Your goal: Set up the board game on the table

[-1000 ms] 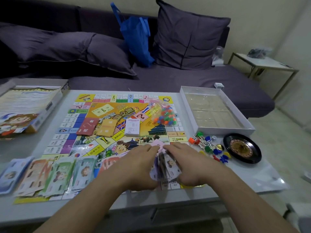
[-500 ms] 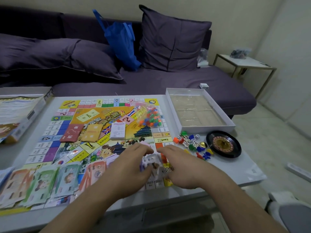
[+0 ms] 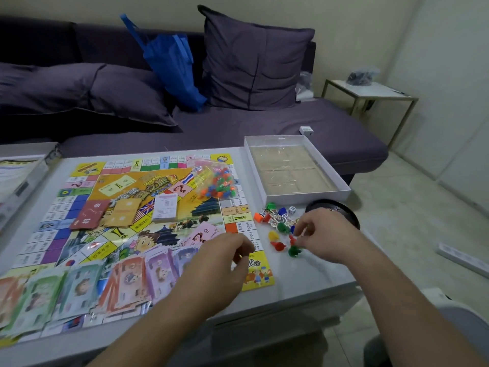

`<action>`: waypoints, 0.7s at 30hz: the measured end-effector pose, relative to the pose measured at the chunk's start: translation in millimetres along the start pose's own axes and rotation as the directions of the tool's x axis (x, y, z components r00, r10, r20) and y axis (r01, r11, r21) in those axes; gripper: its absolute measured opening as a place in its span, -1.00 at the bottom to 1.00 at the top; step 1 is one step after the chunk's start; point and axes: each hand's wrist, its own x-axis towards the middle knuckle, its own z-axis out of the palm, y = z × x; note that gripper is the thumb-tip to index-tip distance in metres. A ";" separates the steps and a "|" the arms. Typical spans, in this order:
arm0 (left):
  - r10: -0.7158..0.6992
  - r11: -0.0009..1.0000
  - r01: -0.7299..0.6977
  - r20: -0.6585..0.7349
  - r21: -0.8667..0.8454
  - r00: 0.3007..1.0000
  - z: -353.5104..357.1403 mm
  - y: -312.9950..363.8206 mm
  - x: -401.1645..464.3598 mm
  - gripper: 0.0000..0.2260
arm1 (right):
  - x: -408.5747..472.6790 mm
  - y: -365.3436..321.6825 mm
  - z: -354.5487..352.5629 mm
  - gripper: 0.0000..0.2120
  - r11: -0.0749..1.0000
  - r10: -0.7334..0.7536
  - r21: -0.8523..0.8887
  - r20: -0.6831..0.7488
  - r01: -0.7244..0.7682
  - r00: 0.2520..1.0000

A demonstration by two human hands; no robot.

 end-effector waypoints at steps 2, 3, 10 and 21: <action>0.018 1.000 -0.018 -0.005 0.009 1.000 13.1 11.4 9.1 -0.79 | 0.1 -1.6 6.4 -0.88 0.998 -0.030 -0.051 0.045 0.032 0.999; 0.023 1.000 -0.022 -0.008 0.021 1.000 20.6 17.8 15.3 -0.79 | 0.5 -0.9 9.1 -0.84 0.996 -0.030 -0.076 0.055 0.034 0.998; 0.013 0.979 -0.006 -0.030 0.205 0.999 63.7 40.8 60.5 -0.70 | -0.4 20.6 7.6 -0.85 0.991 0.014 -0.136 0.074 -0.004 0.997; 0.127 0.982 -0.130 0.028 0.140 0.992 99.5 60.2 63.6 -0.86 | -19.3 59.4 -9.7 -0.86 0.974 0.168 -0.153 -0.007 -0.167 0.986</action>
